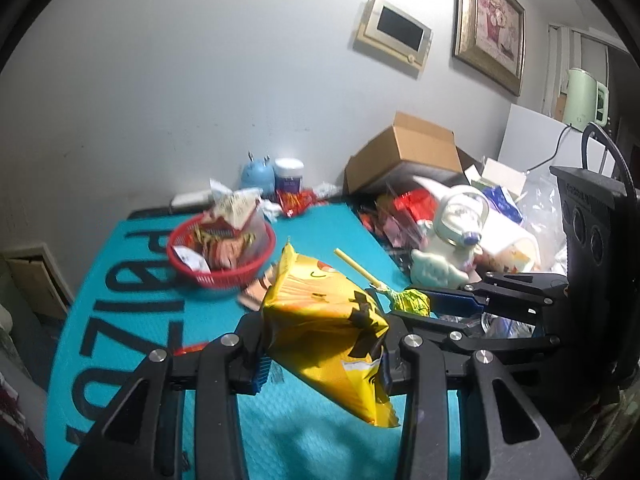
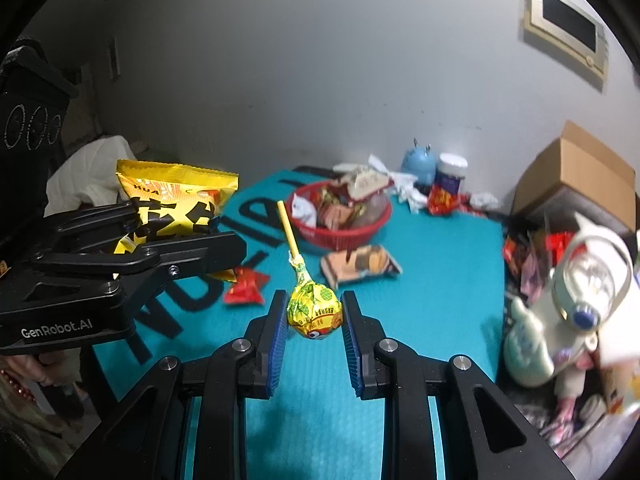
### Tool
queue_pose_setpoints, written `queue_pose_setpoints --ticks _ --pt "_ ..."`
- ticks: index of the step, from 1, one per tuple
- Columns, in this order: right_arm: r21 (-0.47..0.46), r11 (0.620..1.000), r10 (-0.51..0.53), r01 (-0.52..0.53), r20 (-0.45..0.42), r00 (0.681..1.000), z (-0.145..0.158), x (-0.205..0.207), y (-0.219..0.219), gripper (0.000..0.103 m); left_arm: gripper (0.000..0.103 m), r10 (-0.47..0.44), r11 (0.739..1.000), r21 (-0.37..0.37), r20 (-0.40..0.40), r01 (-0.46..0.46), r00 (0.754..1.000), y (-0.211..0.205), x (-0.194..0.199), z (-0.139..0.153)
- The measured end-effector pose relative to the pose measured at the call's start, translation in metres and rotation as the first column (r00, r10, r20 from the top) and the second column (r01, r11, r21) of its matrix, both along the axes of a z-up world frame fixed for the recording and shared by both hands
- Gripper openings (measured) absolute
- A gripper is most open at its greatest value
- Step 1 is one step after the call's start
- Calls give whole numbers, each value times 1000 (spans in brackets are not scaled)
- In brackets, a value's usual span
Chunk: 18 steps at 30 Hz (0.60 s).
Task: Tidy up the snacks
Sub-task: 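Lift the yellow chip bag and lollipop and carry both toward the red basket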
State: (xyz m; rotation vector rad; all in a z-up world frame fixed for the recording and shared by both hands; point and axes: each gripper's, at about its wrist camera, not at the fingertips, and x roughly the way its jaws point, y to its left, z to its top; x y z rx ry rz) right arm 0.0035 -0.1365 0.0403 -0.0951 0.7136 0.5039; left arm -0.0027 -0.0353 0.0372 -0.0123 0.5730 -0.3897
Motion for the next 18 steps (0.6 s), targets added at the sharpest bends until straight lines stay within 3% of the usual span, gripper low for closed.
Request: queue_pose_setpoints --ticks 18 --pt "32 999 0 -3 86 996 34 61 13 26 39 10 1000 10 132 -11 991 14 61 46"
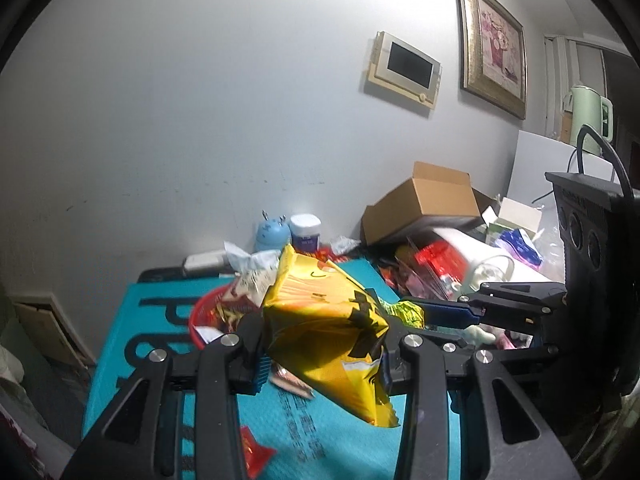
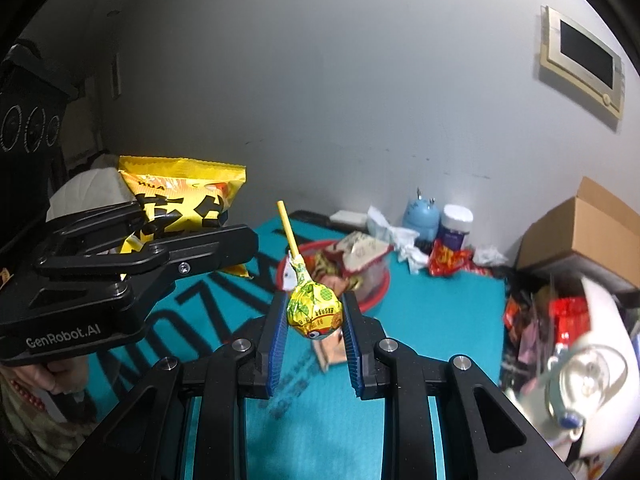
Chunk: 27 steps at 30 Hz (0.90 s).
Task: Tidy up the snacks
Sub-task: 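Lift the yellow chip bag and lollipop and carry both toward the red basket, then open the left tool to drop the chip bag in while the right tool drops the lollipop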
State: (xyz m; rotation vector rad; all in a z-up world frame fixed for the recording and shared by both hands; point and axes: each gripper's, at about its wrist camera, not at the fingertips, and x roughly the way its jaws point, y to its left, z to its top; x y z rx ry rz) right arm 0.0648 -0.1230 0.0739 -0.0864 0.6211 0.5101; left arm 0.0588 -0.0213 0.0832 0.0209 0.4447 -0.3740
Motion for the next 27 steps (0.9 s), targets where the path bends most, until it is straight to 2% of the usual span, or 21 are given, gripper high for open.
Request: queue_pose_setpoints --ticks 10,16,27 --pt "40 999 -33 32 2 999 -1 60 5 26 39 36 999 -10 39 -36 999 16 50 4" --pt "59 997 -42 44 -21 999 -23 100 7 26 39 69 997 -25 23 -69 997 27 86 -11" --pt "62 997 -37 44 -111 993 -79 142 13 26 39 133 991 10 -101 -132 986 39 134 -60"
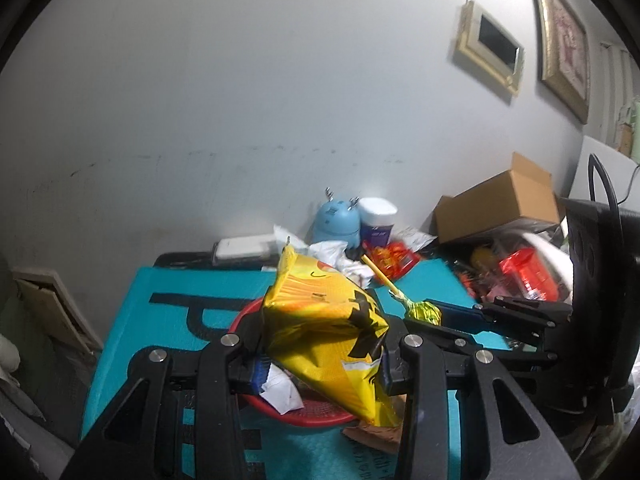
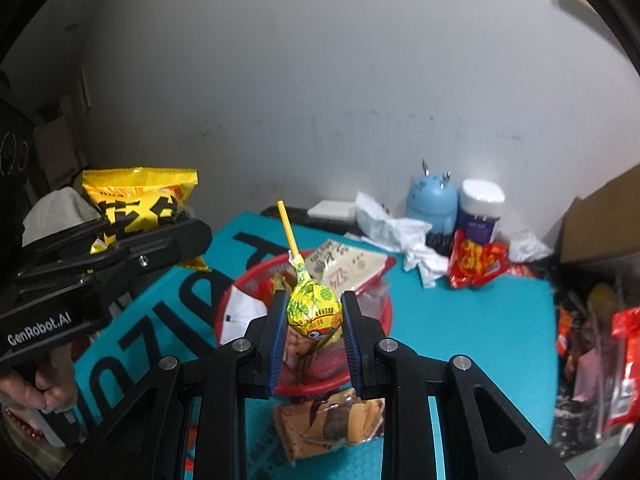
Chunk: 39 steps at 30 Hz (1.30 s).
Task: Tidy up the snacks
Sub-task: 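Open the left tool to drop the chip bag in while the right tool drops the lollipop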
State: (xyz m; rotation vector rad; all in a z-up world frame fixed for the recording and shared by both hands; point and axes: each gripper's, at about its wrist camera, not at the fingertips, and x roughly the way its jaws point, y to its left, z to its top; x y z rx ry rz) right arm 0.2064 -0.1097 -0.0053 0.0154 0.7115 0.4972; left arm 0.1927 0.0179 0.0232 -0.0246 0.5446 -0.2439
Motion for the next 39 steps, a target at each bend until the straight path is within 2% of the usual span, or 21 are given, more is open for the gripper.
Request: queue_pose_setpoints --ticks 5,11,23,29,32,39 --pt "10 1000 5 -5 -48 999 -24 10 0 26 39 30 999 36 -27 -29 999 -2 8 -13" --pt "-19 1000 -2 1 -62 998 -40 16 3 26 39 42 998 58 -66 -38 997 -7 19 -28" --pt "-65 997 23 -29 -100 995 -70 28 14 26 39 38 998 57 -154 -29 987 -7 42 -61" --pt "-91 995 29 -35 -76 997 -68 25 16 27 39 22 999 52 -205 -12 979 -11 49 -77" --pt "-89 995 30 -35 -61 998 -65 25 14 37 39 18 999 50 -228 -7 973 -12 52 -84" --pt "-103 995 9 -14 -50 999 -60 25 9 38 39 9 1000 25 -285 -2 958 -13 57 -97"
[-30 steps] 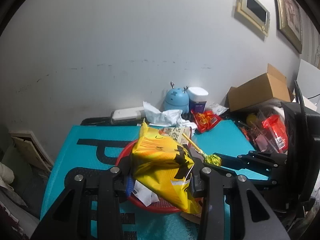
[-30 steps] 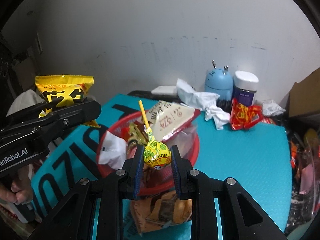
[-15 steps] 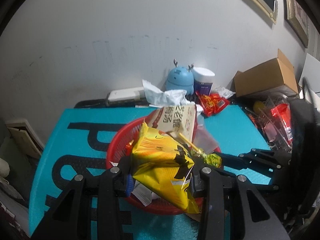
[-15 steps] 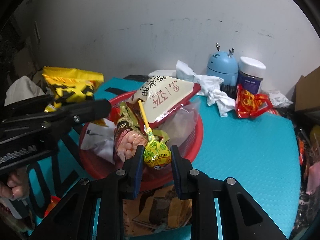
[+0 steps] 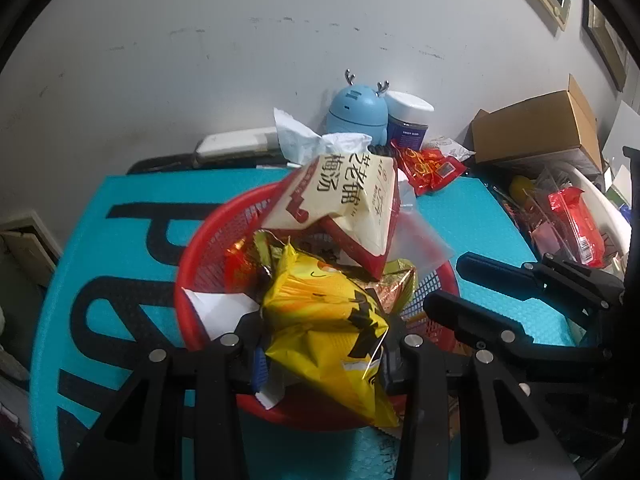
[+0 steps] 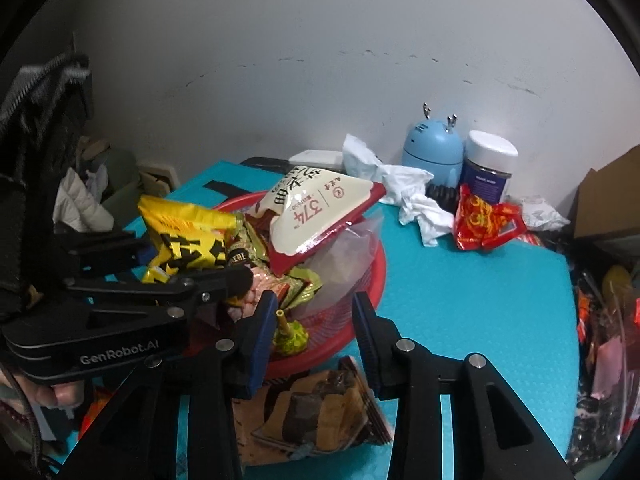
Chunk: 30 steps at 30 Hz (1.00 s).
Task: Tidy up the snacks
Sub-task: 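Open the left tool to drop the chip bag in while the right tool drops the lollipop, then move both open tools back over the red packet and wafer bar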
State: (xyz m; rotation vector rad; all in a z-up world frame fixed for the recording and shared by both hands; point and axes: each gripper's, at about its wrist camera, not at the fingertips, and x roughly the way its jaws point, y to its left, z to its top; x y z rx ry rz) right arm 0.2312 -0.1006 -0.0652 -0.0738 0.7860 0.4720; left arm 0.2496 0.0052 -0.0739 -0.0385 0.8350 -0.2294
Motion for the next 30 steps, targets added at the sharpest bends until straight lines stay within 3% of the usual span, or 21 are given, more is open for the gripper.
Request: queue_pose_setpoints --ticks 11,13,15,16,30 --pt "-10 999 -36 36 11 999 15 2 -11 38 43 1 1000 14 -53 0 999 -7 3 -3" --pt "-19 999 -43 44 13 999 19 2 -13 42 51 7 999 40 -52 -5 999 -9 3 -3" --pt "-23 998 -51 51 14 999 21 1 -13 43 72 18 999 51 -40 -16 999 -9 1 -1" --pt "-24 998 -51 52 15 999 22 1 -13 43 75 24 998 51 -28 -23 999 -8 0 1" --pt "-6 998 -66 66 59 996 51 -11 -17 43 76 69 997 36 46 -70 997 6 -19 37"
